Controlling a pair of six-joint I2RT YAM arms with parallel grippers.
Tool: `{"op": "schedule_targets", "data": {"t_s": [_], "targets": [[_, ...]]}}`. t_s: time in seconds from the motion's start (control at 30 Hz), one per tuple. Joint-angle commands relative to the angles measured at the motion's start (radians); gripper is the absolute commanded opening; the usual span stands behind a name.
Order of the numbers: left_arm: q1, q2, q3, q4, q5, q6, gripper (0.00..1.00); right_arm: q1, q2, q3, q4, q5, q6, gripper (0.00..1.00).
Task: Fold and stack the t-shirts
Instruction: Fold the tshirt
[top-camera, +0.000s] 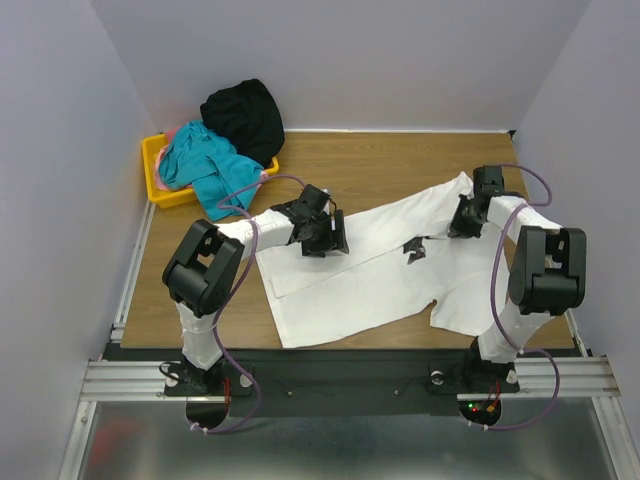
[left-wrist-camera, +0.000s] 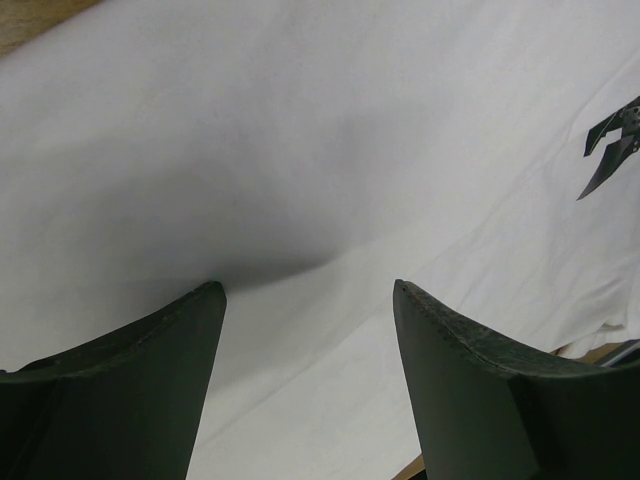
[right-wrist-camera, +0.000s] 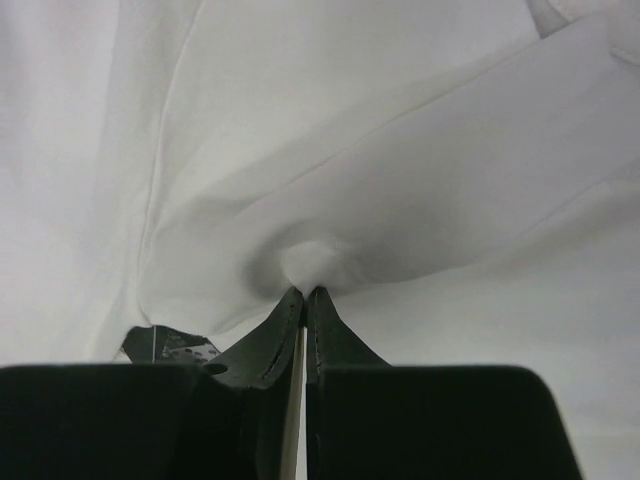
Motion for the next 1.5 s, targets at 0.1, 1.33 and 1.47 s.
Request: {"op": "schedule_targets", "data": {"t_s": [0.1,1.33,1.47], "targets": [[0.007,0.033,-0.021,-0.031,-0.011,0.017,0.80,0.004,-0.085,0.009,-0.067,0.048,-0.021,0.02],[0.011,0.033,-0.041,-0.022,-0.002,0.018,0.81,0.004,0.039,0.118,-0.127,0.083,-0.055,0.16],[0.013,0.033,-0.041,-0.022,0.000,0.017,0.81,0.004,0.042,0.115,-0.129,0.084,-0.059,0.12]]}}
